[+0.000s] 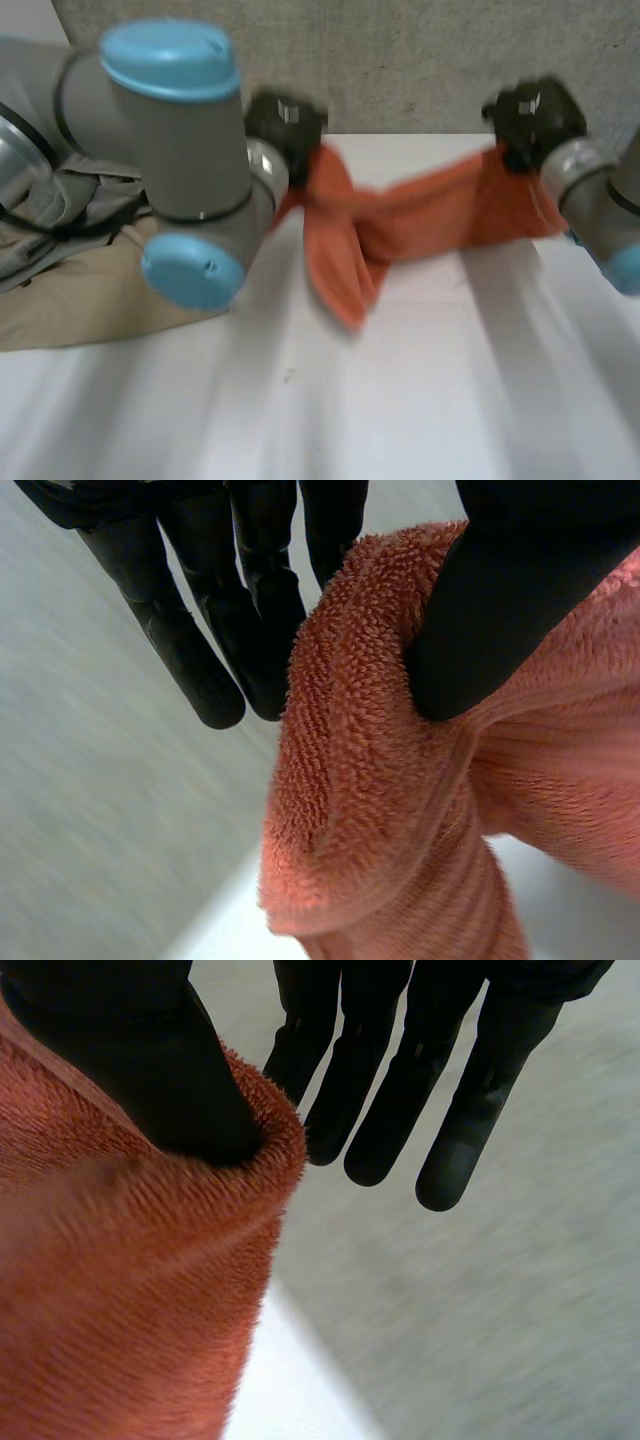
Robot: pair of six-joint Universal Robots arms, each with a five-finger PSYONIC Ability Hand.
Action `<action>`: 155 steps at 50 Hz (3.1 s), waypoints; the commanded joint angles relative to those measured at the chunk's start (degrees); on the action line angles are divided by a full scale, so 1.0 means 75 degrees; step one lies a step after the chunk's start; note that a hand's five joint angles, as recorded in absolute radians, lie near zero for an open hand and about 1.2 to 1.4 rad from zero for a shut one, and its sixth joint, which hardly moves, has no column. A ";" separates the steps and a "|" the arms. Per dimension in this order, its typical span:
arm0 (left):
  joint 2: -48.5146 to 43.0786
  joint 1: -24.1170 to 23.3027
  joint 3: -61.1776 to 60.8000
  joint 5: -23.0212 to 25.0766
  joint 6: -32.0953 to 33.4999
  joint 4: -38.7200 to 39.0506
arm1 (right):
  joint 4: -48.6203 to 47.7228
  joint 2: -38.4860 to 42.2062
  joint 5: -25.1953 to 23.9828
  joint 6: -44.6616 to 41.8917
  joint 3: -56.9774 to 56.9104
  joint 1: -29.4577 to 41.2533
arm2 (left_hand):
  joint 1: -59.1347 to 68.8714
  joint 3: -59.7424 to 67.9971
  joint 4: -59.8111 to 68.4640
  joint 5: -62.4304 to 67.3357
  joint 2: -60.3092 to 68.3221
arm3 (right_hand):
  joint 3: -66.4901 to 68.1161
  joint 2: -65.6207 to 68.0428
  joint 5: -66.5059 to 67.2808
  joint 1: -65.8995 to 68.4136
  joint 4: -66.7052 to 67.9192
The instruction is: Fold the laundry.
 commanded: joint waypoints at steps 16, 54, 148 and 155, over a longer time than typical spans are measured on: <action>0.0544 -0.0112 -0.1184 -0.1501 0.0063 0.2410 | -0.2224 0.0300 0.0673 0.1191 -0.0510 0.0149 | 0.1581 0.1117 0.1036 0.1724 0.1144 | 0.1579 0.1631 0.1825 0.2053 0.1532; 0.1283 0.2383 -0.5171 0.2119 -0.0945 0.0569 | -0.0735 -0.0367 -0.0042 0.0827 0.2328 0.0113 | -0.6025 -0.6488 -0.6570 -0.5881 -0.6462 | 0.1579 0.1631 0.1825 0.2053 0.1532; -0.0101 0.2231 -0.0879 0.0502 0.0039 0.3323 | -0.1157 0.1519 0.1259 0.0968 -0.2081 -0.0097 | 0.2048 0.1585 0.1503 0.2192 0.1611 | 0.1579 0.1631 0.1825 0.2053 0.1532; 0.0098 0.2349 -0.3469 0.1216 0.0273 0.3347 | -0.0172 0.1495 0.0650 0.0933 -0.0217 -0.0238 | 0.2048 0.1585 0.1503 0.2192 0.1611 | 0.1579 0.1631 0.1825 0.2053 0.1532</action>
